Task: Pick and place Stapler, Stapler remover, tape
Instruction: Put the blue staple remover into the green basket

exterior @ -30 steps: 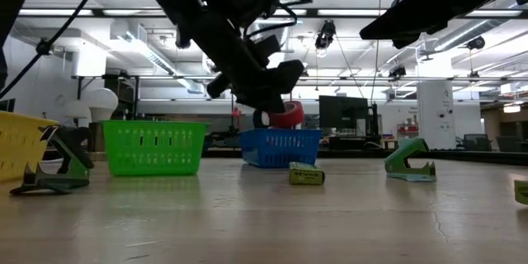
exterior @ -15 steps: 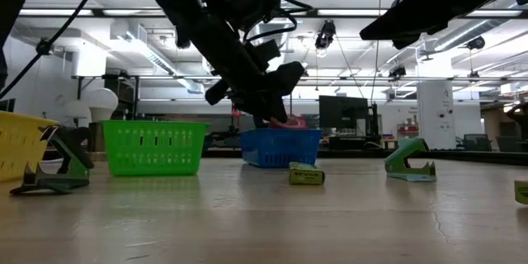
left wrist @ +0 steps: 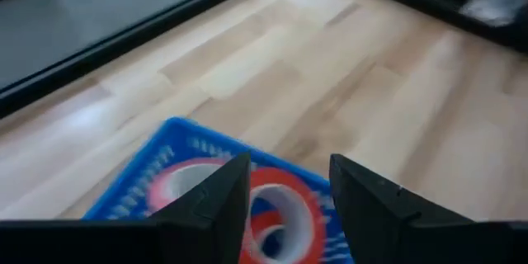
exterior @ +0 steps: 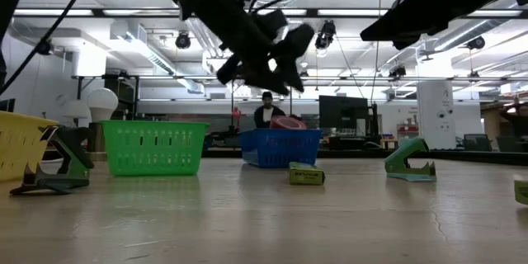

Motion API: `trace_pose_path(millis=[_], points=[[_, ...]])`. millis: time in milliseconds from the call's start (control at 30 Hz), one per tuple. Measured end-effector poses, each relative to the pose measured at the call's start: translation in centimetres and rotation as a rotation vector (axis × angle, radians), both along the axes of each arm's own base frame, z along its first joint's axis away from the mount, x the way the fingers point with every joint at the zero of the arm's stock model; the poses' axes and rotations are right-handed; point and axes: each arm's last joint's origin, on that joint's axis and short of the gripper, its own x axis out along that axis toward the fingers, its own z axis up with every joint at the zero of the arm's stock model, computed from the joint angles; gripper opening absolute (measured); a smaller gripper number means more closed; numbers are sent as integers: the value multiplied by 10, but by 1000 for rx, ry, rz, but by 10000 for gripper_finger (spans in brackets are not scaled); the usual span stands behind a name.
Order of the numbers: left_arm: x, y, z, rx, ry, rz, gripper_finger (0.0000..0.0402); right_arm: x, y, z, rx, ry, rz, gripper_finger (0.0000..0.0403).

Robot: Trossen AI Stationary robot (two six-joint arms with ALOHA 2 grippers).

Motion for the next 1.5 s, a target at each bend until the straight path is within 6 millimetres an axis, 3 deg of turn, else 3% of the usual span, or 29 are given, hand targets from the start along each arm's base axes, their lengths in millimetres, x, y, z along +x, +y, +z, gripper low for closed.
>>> trace_pose_path(millis=[367,600,733,900,1133,1333,1500], points=[[3,-36,4,22,31,-274,169,0,0,0,9,-5,-3,9],[-2,-69,1,90,108,-488,169,0,0,0,11,-4,-4,9],[-13,-82,4,-42,152,-543,169,0,0,0,10,-4,-4,8],[-40,-88,13,-363,258,-513,169,0,0,0,10,-3,-4,9],[-72,-116,19,-603,398,-431,169,0,0,0,11,-4,-4,9],[-90,-138,15,-713,492,-351,169,0,0,1,12,-8,-4,9],[-96,-149,11,-681,515,-327,169,0,0,1,12,-10,-4,9]])
